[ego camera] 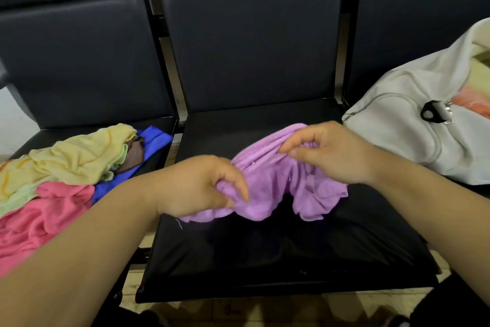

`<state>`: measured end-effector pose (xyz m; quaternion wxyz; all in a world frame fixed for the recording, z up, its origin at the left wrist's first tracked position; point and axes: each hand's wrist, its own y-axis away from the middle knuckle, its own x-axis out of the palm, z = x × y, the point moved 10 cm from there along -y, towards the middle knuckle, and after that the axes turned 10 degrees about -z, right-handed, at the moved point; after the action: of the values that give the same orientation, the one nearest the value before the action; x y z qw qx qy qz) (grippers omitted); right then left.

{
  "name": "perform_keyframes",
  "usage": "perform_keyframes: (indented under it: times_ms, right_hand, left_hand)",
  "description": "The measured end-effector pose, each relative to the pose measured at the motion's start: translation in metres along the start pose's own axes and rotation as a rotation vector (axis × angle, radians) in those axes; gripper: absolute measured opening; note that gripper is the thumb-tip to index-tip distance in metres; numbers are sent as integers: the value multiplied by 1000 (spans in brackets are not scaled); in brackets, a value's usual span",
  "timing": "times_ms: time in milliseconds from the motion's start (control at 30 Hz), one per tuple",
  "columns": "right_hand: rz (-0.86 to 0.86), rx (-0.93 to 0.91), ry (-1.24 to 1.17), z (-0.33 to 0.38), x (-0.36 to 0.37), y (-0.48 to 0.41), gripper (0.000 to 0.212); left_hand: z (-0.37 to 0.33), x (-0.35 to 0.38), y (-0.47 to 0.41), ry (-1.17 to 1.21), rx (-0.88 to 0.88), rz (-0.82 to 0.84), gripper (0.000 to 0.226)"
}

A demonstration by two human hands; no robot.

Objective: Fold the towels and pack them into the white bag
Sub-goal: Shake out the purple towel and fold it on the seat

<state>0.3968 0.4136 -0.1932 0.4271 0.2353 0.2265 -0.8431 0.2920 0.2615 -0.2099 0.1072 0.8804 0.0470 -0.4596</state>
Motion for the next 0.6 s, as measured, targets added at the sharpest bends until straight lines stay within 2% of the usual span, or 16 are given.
perform_keyframes:
  times_ms: [67, 133, 200, 300, 333, 400, 467, 533, 600]
  right_hand:
    - [0, 40, -247, 8, 2, 3, 27]
    - [30, 23, -374, 20, 9, 10, 25]
    - [132, -19, -364, 33, 15, 18, 18]
    - [345, -62, -120, 34, 32, 28, 15]
    - [402, -69, -5, 29, 39, 30, 14]
    - [453, -78, 229, 15, 46, 30, 13]
    - [405, -77, 356, 7, 37, 22, 13]
    - [338, -66, 327, 7, 21, 14, 15]
    - [296, -48, 196, 10, 10, 10, 16]
  left_hand:
    - [8, 4, -3, -97, -10, 2, 30]
    - [13, -6, -7, -19, -30, -107, 33]
    - [23, -24, -10, 335, -121, -276, 31]
    - [24, -35, -14, 1034, -186, -420, 22]
    - [21, -36, -15, 1104, -176, -441, 18]
    - [8, -39, -16, 965, -117, -443, 14]
    - [-5, -39, -15, 613, -23, -377, 19]
    - [-8, -20, -15, 245, 30, -190, 26]
    - [-6, 4, -14, -22, 58, -20, 26]
